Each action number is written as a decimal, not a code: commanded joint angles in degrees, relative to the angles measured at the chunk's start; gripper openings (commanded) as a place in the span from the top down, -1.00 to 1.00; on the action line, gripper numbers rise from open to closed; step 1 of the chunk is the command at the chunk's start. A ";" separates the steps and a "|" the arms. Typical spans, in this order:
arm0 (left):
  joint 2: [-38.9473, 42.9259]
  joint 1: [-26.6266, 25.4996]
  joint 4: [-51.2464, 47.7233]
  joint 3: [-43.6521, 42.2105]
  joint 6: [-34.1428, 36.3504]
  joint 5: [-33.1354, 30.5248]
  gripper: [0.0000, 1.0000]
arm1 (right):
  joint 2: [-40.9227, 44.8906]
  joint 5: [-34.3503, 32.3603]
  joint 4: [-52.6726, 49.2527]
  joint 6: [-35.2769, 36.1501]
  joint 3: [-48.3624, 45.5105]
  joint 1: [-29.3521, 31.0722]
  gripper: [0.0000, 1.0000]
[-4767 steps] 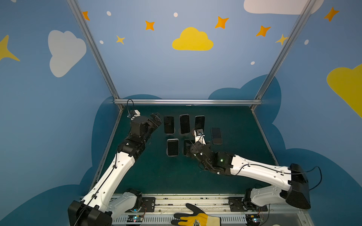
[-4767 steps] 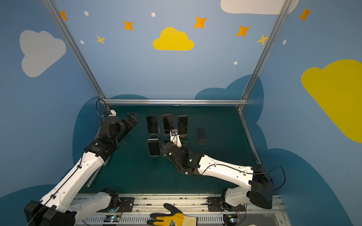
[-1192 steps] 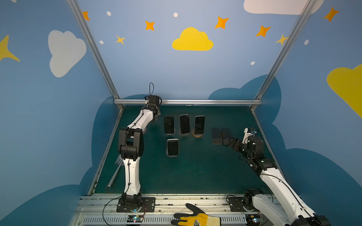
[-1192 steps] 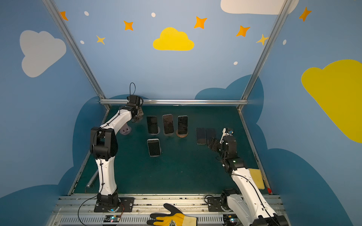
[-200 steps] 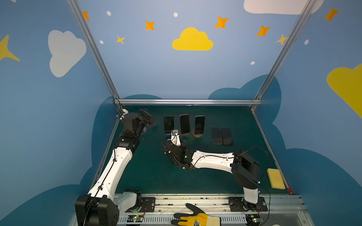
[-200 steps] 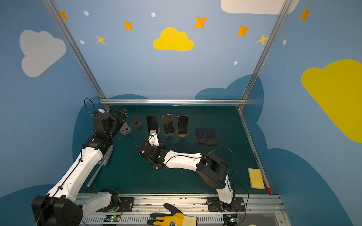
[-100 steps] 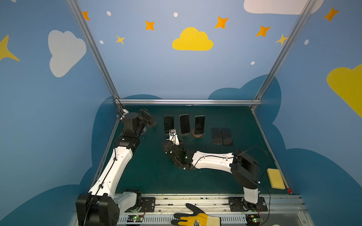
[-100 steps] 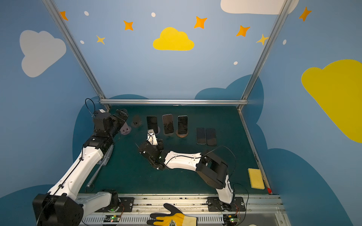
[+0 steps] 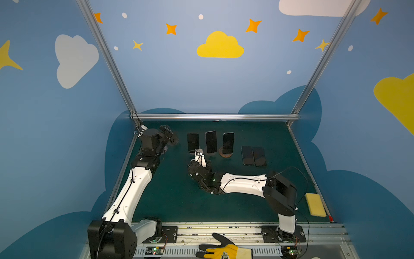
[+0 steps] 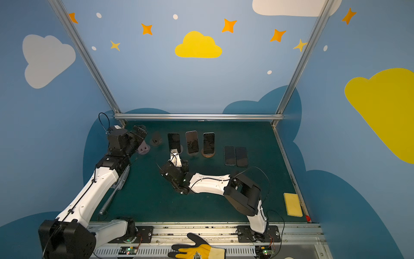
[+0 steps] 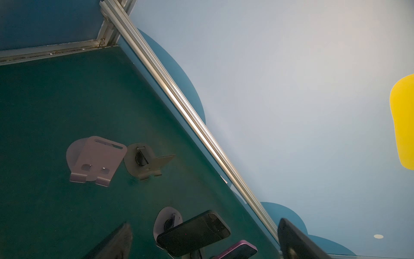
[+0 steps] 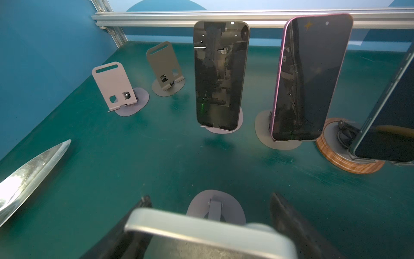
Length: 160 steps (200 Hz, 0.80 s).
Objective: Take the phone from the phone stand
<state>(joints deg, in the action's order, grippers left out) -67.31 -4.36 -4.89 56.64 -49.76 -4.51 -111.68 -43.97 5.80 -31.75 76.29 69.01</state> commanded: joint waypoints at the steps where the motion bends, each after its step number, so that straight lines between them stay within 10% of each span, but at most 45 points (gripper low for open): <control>1: 0.42 0.62 0.71 -0.35 0.33 -0.04 -1.00 | 0.83 0.31 0.09 -0.60 -0.32 -0.36 -0.67; 160: 0.16 1.32 1.64 -0.32 -0.27 3.04 -0.99 | 4.15 2.70 8.42 4.50 -4.90 0.06 -0.36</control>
<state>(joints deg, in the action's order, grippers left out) -67.31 -3.27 -4.47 56.62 -50.02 -2.83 -110.41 -41.91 12.16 -29.45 72.49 68.53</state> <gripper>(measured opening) 0.997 0.729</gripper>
